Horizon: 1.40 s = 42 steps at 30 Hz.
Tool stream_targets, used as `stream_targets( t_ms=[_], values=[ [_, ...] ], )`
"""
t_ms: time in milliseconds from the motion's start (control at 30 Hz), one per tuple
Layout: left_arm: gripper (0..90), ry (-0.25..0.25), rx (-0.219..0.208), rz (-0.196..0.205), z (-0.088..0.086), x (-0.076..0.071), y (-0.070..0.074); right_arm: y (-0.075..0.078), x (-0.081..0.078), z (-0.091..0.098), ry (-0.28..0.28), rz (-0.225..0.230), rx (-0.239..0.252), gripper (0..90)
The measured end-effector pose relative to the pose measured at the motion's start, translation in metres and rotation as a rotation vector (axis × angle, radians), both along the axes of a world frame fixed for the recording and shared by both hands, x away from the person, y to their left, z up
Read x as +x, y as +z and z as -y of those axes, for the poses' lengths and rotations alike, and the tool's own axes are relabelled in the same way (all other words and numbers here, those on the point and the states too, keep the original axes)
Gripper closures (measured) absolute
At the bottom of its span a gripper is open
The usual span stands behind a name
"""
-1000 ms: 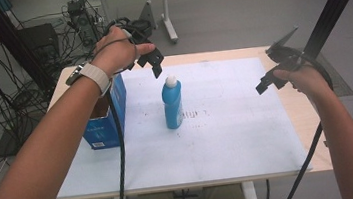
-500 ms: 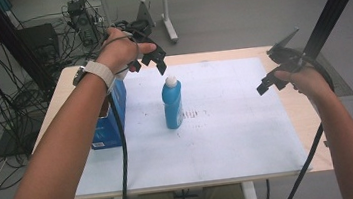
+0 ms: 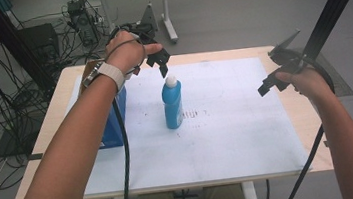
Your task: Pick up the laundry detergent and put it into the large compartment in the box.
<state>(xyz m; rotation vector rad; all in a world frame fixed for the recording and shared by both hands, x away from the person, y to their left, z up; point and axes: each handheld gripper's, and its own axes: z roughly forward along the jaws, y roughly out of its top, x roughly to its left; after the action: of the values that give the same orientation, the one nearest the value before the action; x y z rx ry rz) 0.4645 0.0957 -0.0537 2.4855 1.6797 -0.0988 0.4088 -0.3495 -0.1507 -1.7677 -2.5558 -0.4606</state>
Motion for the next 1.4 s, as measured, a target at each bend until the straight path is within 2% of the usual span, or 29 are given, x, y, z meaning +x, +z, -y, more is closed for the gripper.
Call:
stream_targets(
  t_ms=[100,367,533,767,933,1000,1400],
  values=[
    [13.3,0.01,0.029,0.002,0.007,0.0,0.0,0.0,0.0,-0.001,0.0,-0.001,-0.001,7.9],
    [12.3,0.018,0.044,0.017,0.018,-0.004,0.001,0.0,0.001,-0.003,0.004,0.002,-0.001,7.9],
    [12.5,0.021,0.052,0.003,0.027,-0.001,0.002,0.0,0.001,-0.004,0.005,0.005,0.0,7.9],
    [10.0,0.055,0.059,0.013,0.035,-0.002,0.0,0.001,0.0,-0.002,0.003,0.006,-0.001,7.9],
    [10.0,0.085,0.08,0.025,0.043,-0.002,-0.002,0.001,-0.001,0.001,0.001,0.008,0.0,7.9],
    [10.0,0.09,0.073,0.027,0.044,-0.003,-0.004,0.001,-0.001,0.002,0.003,0.006,-0.001,7.9],
    [10.1,0.079,0.098,0.024,0.062,0.0,-0.011,0.0,-0.001,0.003,0.004,0.006,0.003,7.9]
  ],
)
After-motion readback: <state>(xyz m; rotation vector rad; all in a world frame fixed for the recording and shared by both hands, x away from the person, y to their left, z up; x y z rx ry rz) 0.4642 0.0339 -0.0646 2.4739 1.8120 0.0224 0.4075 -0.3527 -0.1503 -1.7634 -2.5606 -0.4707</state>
